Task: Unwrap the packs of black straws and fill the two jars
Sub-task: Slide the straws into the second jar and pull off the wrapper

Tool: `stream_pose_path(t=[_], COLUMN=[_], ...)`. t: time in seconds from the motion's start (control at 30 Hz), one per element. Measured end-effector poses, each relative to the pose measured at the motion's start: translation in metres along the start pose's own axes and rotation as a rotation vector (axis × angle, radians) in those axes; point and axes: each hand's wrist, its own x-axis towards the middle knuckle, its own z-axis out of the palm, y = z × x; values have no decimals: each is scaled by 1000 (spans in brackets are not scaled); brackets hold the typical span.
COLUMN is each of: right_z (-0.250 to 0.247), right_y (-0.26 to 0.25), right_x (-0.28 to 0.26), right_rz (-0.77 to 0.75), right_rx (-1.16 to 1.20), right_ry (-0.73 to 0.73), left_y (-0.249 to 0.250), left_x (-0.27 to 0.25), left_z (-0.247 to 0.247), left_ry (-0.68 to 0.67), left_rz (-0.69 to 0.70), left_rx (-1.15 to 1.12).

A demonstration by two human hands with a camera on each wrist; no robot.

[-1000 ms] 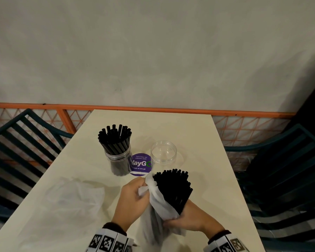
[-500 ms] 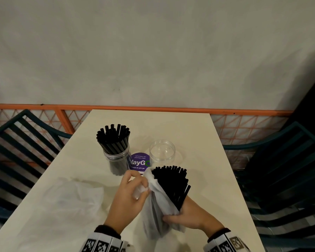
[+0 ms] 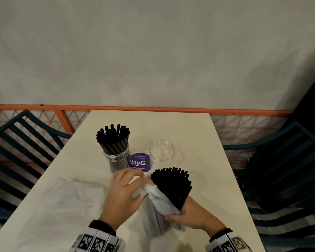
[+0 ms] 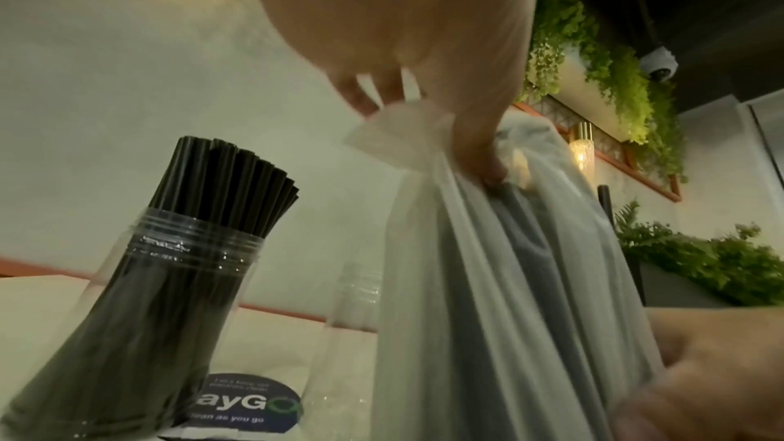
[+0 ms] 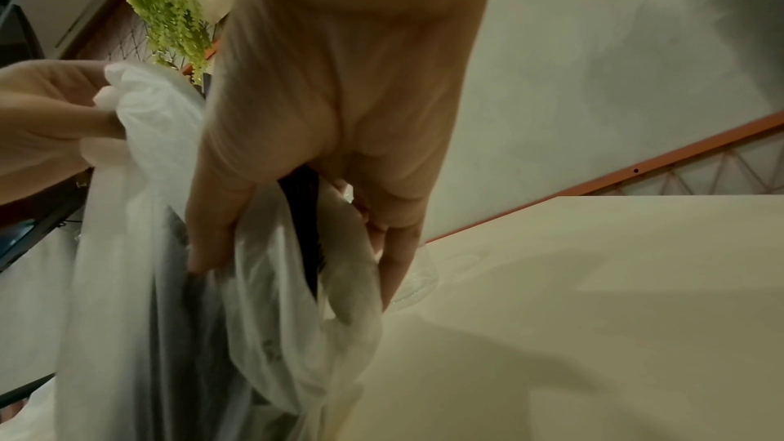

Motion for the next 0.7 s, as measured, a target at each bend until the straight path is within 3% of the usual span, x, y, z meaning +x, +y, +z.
stream_pose_path(t=[0.07, 0.17, 0.33, 0.57, 0.7], right_z=[0, 3, 7, 3, 3], right_y=[-2, -5, -6, -1, -4], right_x=[1, 4, 4, -1, -1], right_rz=[-14, -32, -44, 15, 1], right_rx=[14, 33, 35, -30, -121], right_ry=[-1, -11, 5, 13, -45], left_y=[1, 1, -2, -14, -10], left_x=[0, -5, -12, -24, -30], left_z=[3, 11, 22, 12, 10], left_ry=[64, 57, 65, -159, -233], left_rz=[14, 58, -71, -158, -301], left_rx=[36, 9, -99, -247, -373])
